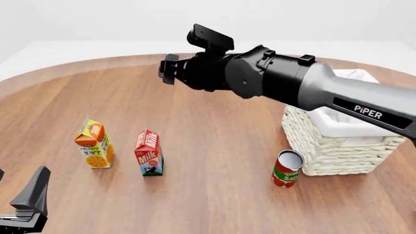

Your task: Pick the milk and place it in the basket.

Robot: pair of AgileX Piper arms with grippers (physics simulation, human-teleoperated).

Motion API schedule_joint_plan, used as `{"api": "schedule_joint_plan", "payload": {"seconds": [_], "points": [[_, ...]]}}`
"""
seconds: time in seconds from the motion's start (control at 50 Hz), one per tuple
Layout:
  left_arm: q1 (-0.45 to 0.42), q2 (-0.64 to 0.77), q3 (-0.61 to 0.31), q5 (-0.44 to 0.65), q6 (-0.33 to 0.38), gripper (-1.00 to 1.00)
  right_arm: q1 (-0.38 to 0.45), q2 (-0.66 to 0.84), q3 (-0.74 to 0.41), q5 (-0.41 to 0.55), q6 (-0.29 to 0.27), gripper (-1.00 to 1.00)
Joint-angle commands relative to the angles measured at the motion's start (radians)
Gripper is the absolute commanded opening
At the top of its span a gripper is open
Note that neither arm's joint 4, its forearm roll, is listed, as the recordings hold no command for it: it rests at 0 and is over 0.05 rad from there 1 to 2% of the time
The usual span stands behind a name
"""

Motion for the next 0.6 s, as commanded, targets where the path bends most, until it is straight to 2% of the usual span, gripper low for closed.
{"api": "schedule_joint_plan", "payload": {"seconds": [0.02, 0.16, 0.18, 0.6], "points": [[0.0, 0.0, 0.0, 0.0, 0.0, 1.0, -0.01, 0.016, 0.036, -0.021, 0.042, 1.0], [0.0, 0.0, 0.0, 0.0, 0.0, 1.0, -0.001, 0.043, 0.036, -0.029, 0.076, 1.0], [0.0, 0.0, 0.0, 0.0, 0.0, 1.0, 0.0, 0.051, 0.042, -0.037, 0.096, 1.0], [0.0, 0.0, 0.0, 0.0, 0.0, 1.0, 0.014, 0.113, 0.048, -0.069, 0.164, 1.0]]}}
